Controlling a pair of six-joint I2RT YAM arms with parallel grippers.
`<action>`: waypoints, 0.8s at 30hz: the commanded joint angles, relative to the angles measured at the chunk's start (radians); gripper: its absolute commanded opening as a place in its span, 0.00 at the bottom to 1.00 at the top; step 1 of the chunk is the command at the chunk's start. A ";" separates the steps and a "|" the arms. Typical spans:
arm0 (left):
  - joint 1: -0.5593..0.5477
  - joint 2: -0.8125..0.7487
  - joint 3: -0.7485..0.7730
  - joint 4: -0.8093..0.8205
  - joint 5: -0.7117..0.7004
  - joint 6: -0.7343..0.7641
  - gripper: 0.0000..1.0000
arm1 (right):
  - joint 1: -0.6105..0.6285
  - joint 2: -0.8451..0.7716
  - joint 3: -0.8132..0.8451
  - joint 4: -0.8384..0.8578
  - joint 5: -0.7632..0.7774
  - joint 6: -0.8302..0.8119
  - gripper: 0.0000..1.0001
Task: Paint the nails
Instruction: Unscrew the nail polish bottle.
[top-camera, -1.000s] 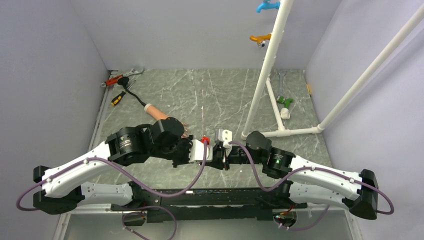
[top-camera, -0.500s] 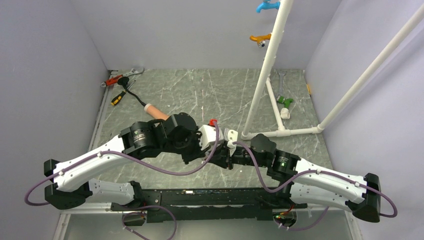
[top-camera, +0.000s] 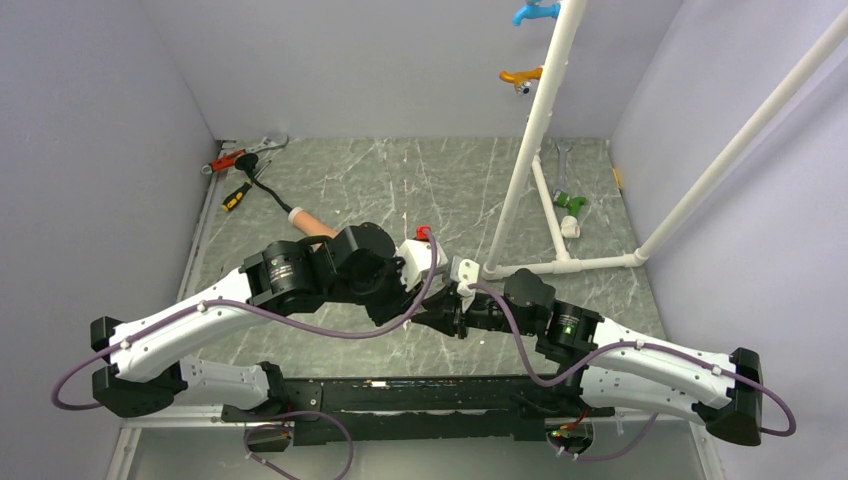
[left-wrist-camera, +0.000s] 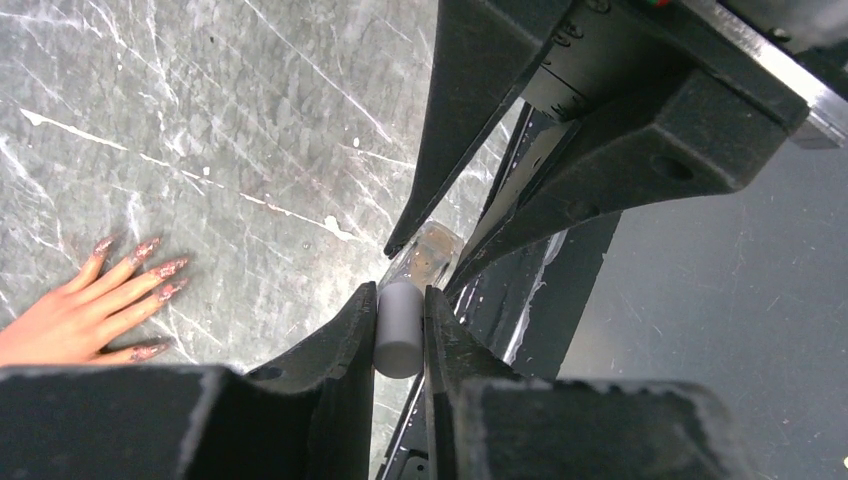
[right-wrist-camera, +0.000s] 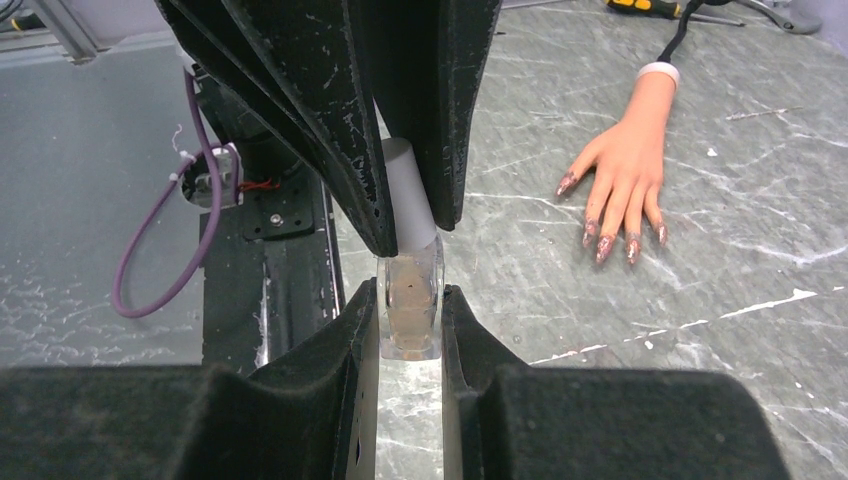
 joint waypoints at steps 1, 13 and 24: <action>-0.006 0.000 0.074 -0.010 0.073 -0.025 0.54 | 0.001 -0.014 0.027 0.084 0.032 -0.001 0.00; -0.005 -0.059 0.161 -0.108 0.112 0.199 0.79 | 0.001 0.008 0.044 0.072 -0.058 0.006 0.00; -0.006 -0.063 0.105 -0.108 0.228 0.452 0.76 | 0.001 0.021 0.050 0.081 -0.192 0.012 0.00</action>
